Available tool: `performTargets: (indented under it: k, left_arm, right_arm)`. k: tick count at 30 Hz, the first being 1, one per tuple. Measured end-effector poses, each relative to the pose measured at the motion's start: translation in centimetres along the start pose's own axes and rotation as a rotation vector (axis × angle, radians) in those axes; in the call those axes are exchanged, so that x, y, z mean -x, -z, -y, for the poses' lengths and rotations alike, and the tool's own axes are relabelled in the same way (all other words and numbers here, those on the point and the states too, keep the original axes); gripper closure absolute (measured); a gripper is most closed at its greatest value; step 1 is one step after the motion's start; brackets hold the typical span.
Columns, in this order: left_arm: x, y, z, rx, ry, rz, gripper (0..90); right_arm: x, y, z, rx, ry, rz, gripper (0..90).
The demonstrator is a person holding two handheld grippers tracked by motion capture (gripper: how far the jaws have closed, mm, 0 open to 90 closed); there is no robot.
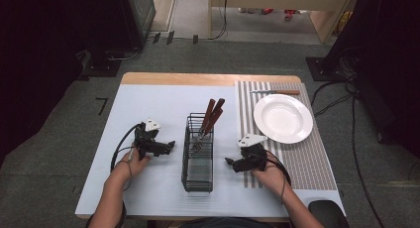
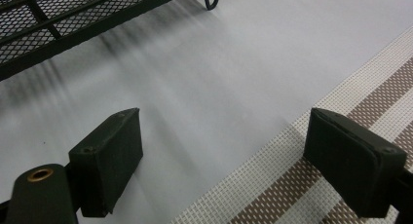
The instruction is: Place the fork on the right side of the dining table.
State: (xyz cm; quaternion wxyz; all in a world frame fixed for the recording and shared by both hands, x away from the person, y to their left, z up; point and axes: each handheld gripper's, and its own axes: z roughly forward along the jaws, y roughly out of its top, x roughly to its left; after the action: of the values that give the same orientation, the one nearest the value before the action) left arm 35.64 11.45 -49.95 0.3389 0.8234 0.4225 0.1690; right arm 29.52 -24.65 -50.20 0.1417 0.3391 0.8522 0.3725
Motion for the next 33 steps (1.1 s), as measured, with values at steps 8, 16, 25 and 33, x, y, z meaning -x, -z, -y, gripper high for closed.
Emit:
performTargets:
  k: [8,16,25,33]
  left_arm:
    - [0.0,0.0,0.0,0.0,0.0,0.0,0.0]
    - [-0.01,0.0,-0.02,-0.002,0.001,0.001,0.0]
    - [-0.01,-0.02,-0.07,-0.006,0.001,0.0,0.0]
    - [-0.03,-0.02,-0.06,-0.004,0.0,0.001,0.0]
  right_arm:
    - [-0.01,0.0,0.0,-0.001,0.001,0.001,13.5]
    - [-0.05,0.01,0.03,0.003,0.002,0.002,13.7]
    - [-0.13,0.04,0.06,0.009,0.014,0.0,16.1]
    - [-0.15,0.15,-0.02,0.014,-0.029,0.014,20.2]
